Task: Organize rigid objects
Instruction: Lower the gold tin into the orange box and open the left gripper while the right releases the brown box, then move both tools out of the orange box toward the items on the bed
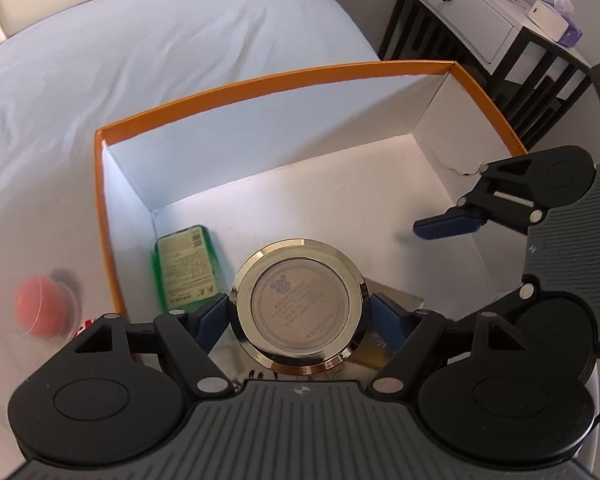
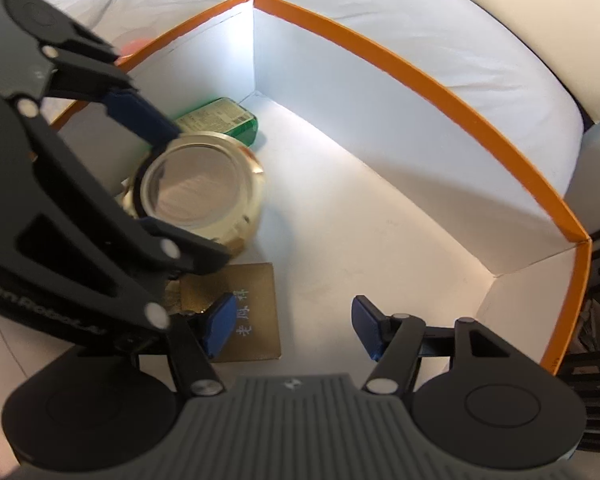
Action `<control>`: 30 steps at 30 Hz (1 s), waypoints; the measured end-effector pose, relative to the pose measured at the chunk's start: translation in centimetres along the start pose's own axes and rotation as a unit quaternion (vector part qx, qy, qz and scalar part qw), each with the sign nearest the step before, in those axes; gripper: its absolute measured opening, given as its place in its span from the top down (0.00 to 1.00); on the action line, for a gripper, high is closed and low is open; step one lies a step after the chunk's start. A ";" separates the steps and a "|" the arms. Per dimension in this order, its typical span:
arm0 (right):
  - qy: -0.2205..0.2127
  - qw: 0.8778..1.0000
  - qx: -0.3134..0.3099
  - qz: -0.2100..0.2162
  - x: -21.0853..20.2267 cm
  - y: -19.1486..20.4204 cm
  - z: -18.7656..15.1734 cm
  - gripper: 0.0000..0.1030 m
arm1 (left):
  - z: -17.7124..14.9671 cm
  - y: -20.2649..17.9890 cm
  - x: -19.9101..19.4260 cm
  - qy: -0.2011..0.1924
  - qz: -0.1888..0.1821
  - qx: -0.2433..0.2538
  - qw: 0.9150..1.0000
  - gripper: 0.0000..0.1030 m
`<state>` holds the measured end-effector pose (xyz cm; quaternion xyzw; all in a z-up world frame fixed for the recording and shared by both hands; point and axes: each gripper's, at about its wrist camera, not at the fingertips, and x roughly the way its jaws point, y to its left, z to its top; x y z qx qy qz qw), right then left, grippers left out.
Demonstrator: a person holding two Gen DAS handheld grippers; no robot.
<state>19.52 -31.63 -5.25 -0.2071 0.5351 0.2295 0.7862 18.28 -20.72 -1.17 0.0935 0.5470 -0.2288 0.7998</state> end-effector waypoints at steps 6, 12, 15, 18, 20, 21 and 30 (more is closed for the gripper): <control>0.000 1.000 0.006 -0.007 -0.3 1.0 0.4 0.38 | 0.5 0.7 -0.5 -0.041 -0.046 -0.036 0.997 0.10; -0.004 1.000 0.008 -0.013 -0.5 1.2 0.3 0.38 | 0.8 1.5 -2.0 -0.066 -0.035 -0.050 0.996 0.13; -0.011 1.000 0.014 -0.004 -0.8 0.9 0.1 0.38 | 0.4 2.8 -2.9 -0.074 -0.031 -0.063 0.995 0.17; -0.018 1.000 0.021 -0.009 -0.3 1.2 -0.1 0.38 | -0.3 4.0 -3.9 -0.083 -0.025 -0.072 0.994 0.18; -0.021 0.999 0.029 -0.014 0.0 1.3 0.1 0.38 | -0.8 4.9 -4.8 -0.093 -0.026 -0.078 0.992 0.23; -0.022 0.999 0.035 -0.014 0.0 1.4 0.2 0.39 | -1.1 5.3 -5.3 -0.098 -0.032 -0.079 0.992 0.24; -0.115 0.989 0.088 -0.020 -4.7 3.0 0.9 0.38 | -4.5 9.2 -10.2 -0.160 0.029 -0.103 0.981 0.24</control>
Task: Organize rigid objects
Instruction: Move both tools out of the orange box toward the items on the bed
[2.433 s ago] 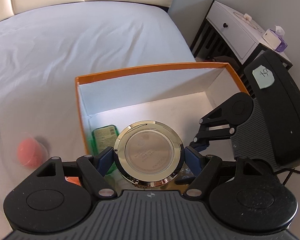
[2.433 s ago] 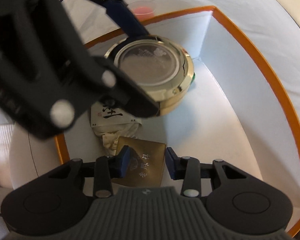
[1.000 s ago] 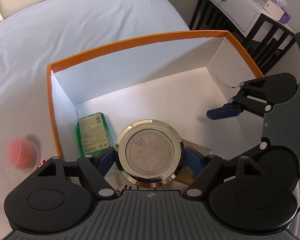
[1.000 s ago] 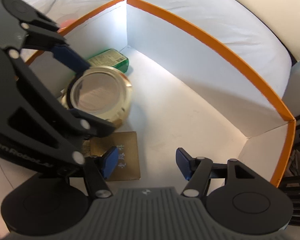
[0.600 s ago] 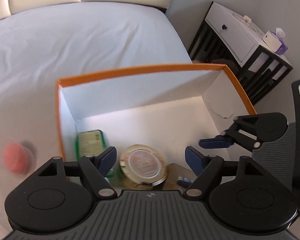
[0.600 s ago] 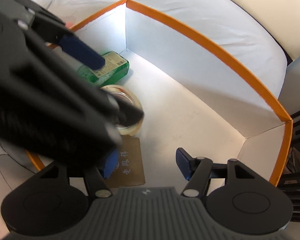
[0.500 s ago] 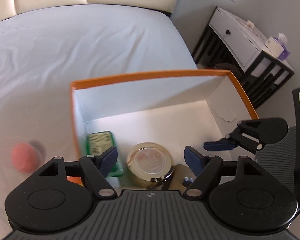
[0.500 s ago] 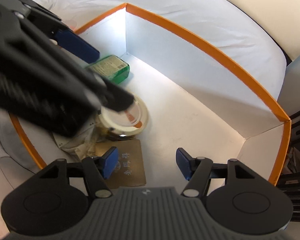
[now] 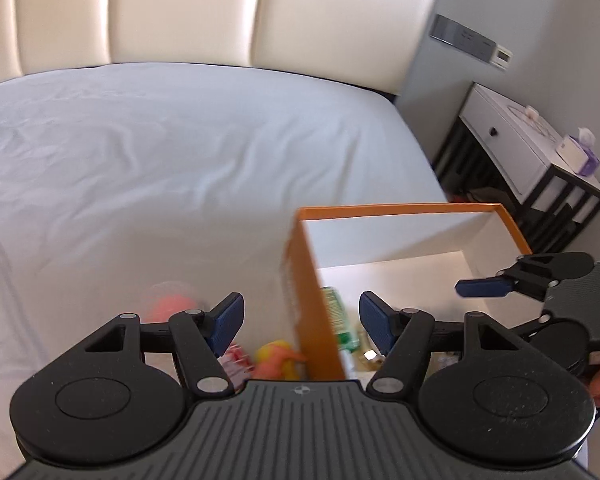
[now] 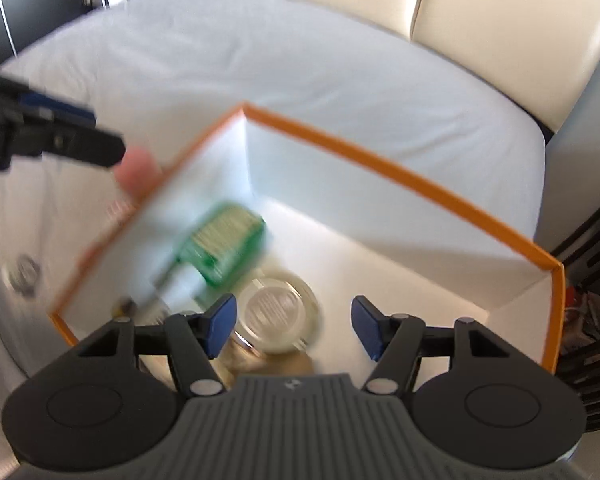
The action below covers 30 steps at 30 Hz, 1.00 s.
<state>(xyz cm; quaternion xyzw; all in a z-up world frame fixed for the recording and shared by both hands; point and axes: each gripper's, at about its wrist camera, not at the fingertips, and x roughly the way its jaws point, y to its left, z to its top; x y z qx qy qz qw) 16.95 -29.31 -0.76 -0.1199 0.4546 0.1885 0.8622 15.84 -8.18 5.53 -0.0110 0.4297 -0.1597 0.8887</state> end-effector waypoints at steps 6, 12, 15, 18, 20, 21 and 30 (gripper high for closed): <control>-0.068 0.997 0.031 0.024 -2.8 3.6 1.4 0.39 | -2.4 2.5 -1.8 0.000 0.010 -0.029 1.000 0.29; -0.120 0.989 0.073 0.046 -5.0 8.2 0.1 0.40 | -6.3 3.5 -2.6 0.013 0.026 -0.017 0.999 0.30; -0.129 0.986 0.091 0.045 -5.5 10.2 -2.3 0.43 | -8.3 4.5 -2.1 0.048 0.046 -0.013 0.998 0.30; -0.119 0.987 0.099 0.038 -4.1 11.7 -4.9 0.44 | -10.0 5.4 -1.1 0.097 0.072 -0.010 0.993 0.30; -0.128 0.988 0.087 0.017 -3.2 12.9 -6.3 0.45 | -10.8 5.9 -0.4 0.124 0.078 -0.008 0.989 0.29; -0.141 0.988 0.068 -0.003 -3.1 13.5 -6.6 0.45 | -11.4 6.5 -0.4 0.136 0.083 -0.012 0.987 0.29; -0.186 0.981 0.035 -0.030 -4.2 16.7 -7.6 0.39 | -12.4 6.8 0.7 0.178 0.104 -0.012 0.978 0.24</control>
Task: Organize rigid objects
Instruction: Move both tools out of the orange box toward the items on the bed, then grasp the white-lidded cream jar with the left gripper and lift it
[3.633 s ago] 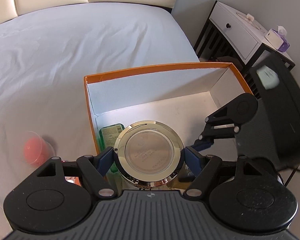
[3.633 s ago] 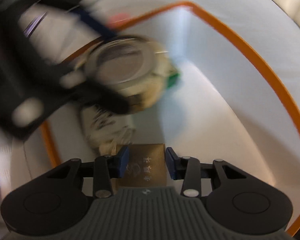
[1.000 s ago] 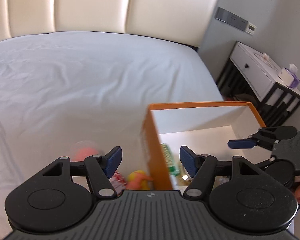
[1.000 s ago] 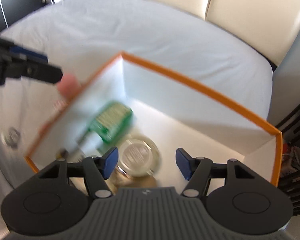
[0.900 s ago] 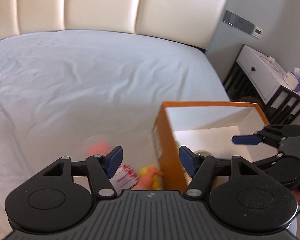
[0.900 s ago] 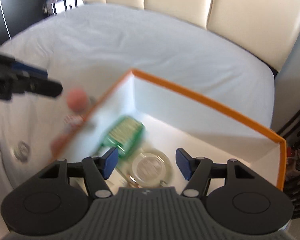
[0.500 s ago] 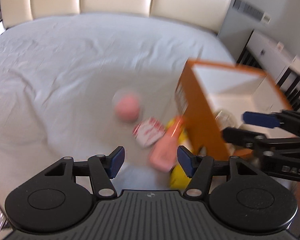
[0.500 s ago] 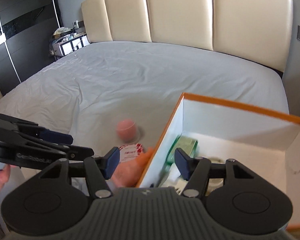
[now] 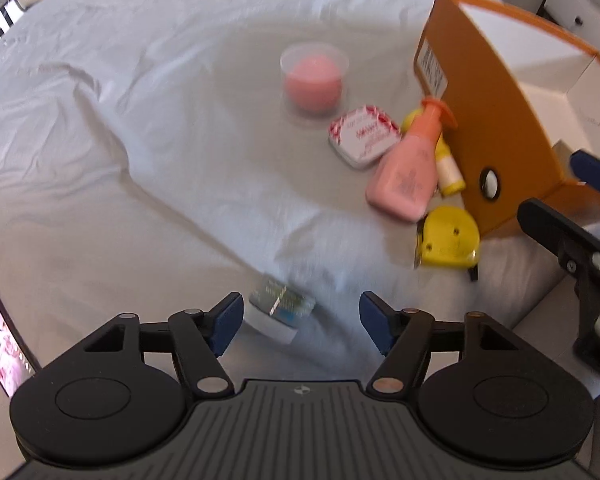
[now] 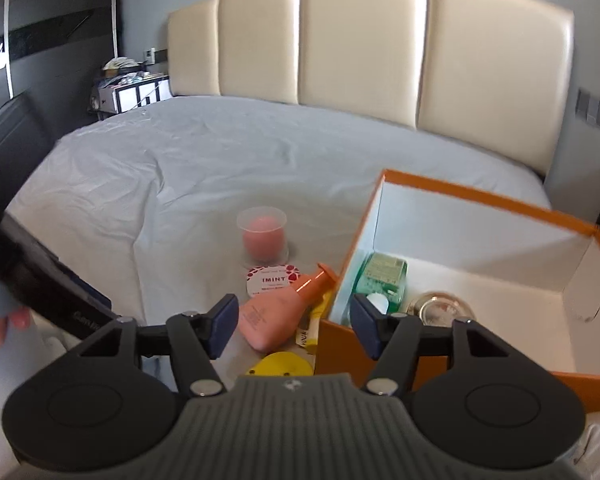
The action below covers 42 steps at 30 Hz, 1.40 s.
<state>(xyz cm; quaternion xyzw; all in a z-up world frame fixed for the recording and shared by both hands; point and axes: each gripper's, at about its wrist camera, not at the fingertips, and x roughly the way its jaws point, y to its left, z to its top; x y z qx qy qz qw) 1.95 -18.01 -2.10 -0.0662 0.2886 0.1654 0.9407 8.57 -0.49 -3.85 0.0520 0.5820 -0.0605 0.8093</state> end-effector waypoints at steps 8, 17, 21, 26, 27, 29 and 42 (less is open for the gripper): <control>-0.020 1.000 -0.013 0.005 -1.2 1.0 -1.2 0.40 | 0.8 1.8 1.6 0.045 -0.020 -0.069 0.996 0.28; 0.131 0.984 0.119 0.019 5.7 -2.3 -3.2 0.45 | 1.6 2.1 3.5 0.084 -0.021 -0.087 0.992 0.28; 0.149 0.978 0.139 0.038 7.3 -2.1 -2.7 0.40 | 1.9 2.2 4.6 0.110 -0.028 -0.092 0.989 0.30; 0.166 0.970 0.171 0.058 8.9 -1.8 -3.0 0.40 | 2.1 2.2 5.6 0.127 -0.028 -0.090 0.987 0.47; 0.169 0.967 0.178 0.063 9.1 -1.8 -3.1 0.39 | 2.1 2.1 5.6 0.125 -0.026 -0.090 0.988 0.49; 0.173 0.963 0.192 0.073 9.4 -2.2 -3.3 0.38 | 2.2 2.0 5.5 0.119 -0.022 -0.087 0.989 0.50; 0.158 0.965 0.196 0.069 9.1 -1.8 -3.9 0.74 | 1.4 1.9 2.9 0.045 -0.015 -0.101 0.994 0.53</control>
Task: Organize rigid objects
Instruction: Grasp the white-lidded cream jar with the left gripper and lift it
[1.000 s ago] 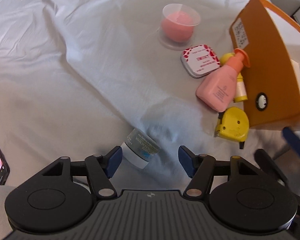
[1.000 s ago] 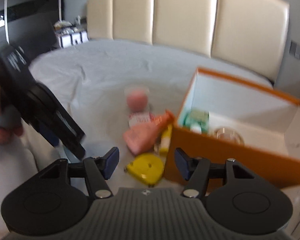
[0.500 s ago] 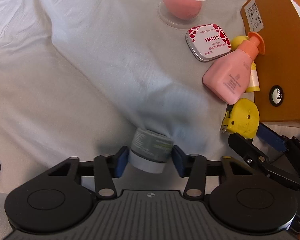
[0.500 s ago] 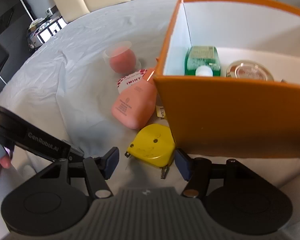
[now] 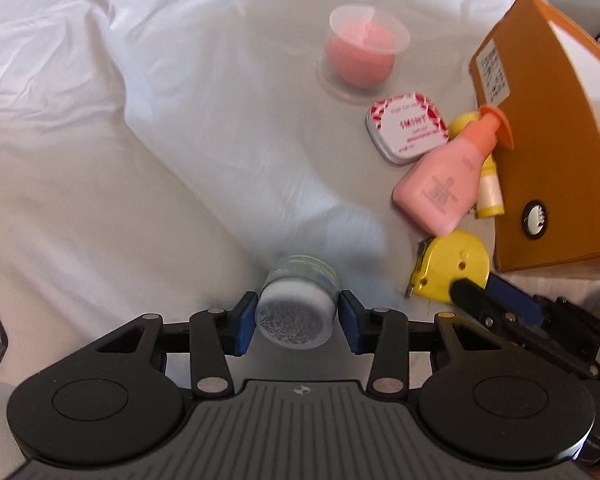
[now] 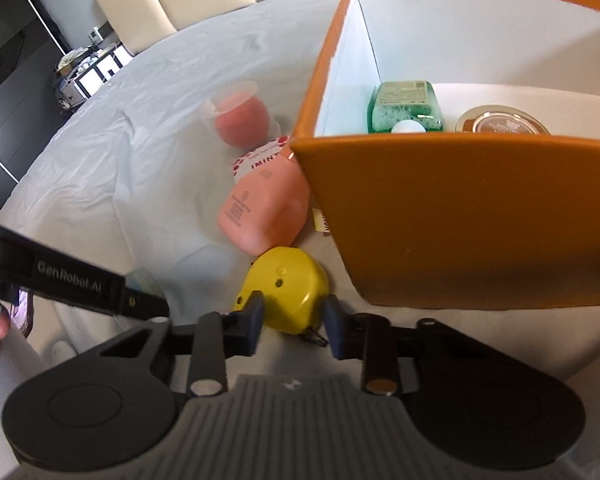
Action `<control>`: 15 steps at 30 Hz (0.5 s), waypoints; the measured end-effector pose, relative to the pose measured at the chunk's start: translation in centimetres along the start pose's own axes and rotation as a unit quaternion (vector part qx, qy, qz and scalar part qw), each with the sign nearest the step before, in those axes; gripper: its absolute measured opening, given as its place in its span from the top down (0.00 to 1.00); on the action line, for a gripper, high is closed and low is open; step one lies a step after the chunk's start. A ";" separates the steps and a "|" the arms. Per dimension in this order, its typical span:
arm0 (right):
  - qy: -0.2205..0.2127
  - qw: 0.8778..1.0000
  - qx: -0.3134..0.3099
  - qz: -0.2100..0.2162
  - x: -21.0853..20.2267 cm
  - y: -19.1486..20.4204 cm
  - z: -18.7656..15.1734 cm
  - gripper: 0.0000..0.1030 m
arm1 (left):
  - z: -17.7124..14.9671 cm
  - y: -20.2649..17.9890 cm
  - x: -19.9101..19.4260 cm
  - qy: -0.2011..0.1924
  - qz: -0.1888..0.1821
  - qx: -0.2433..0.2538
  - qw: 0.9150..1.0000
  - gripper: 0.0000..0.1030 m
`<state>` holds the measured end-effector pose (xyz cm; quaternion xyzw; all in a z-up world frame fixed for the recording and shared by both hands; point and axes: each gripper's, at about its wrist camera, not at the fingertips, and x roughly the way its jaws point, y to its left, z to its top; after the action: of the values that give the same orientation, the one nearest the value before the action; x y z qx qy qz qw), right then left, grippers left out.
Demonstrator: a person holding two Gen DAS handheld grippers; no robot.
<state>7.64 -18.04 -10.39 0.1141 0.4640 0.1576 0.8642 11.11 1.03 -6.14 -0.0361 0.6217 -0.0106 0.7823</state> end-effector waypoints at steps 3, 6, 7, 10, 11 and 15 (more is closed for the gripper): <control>-0.004 1.000 0.001 0.001 -0.6 -0.2 -0.3 0.83 | -0.6 -0.1 -1.0 -0.022 -0.005 0.002 1.000 0.54; -0.015 1.000 -0.010 -0.005 -1.8 -0.4 -0.8 1.00 | -1.4 0.0 -2.5 -0.052 -0.028 0.015 0.998 0.54; -0.018 1.000 -0.018 -0.002 -2.1 -0.2 -1.1 1.00 | -1.7 -0.1 -2.9 -0.062 -0.036 0.017 0.997 0.54; -0.028 0.999 -0.043 -0.007 -2.9 0.1 -1.8 1.00 | -1.9 -0.3 -3.7 -0.086 -0.051 0.016 0.995 0.54; -0.032 0.998 -0.049 -0.010 -3.2 0.1 -1.9 1.00 | -2.0 -0.4 -3.7 -0.089 -0.054 0.013 0.994 0.54; -0.031 0.999 -0.034 -0.006 -3.5 -0.5 -1.6 0.96 | -2.2 -0.1 -3.9 -0.095 -0.072 0.003 0.993 0.55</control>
<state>4.53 -19.72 -8.70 0.0863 0.4324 0.1645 0.8824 8.11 1.03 -2.84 -0.0789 0.5400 -0.0650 0.8354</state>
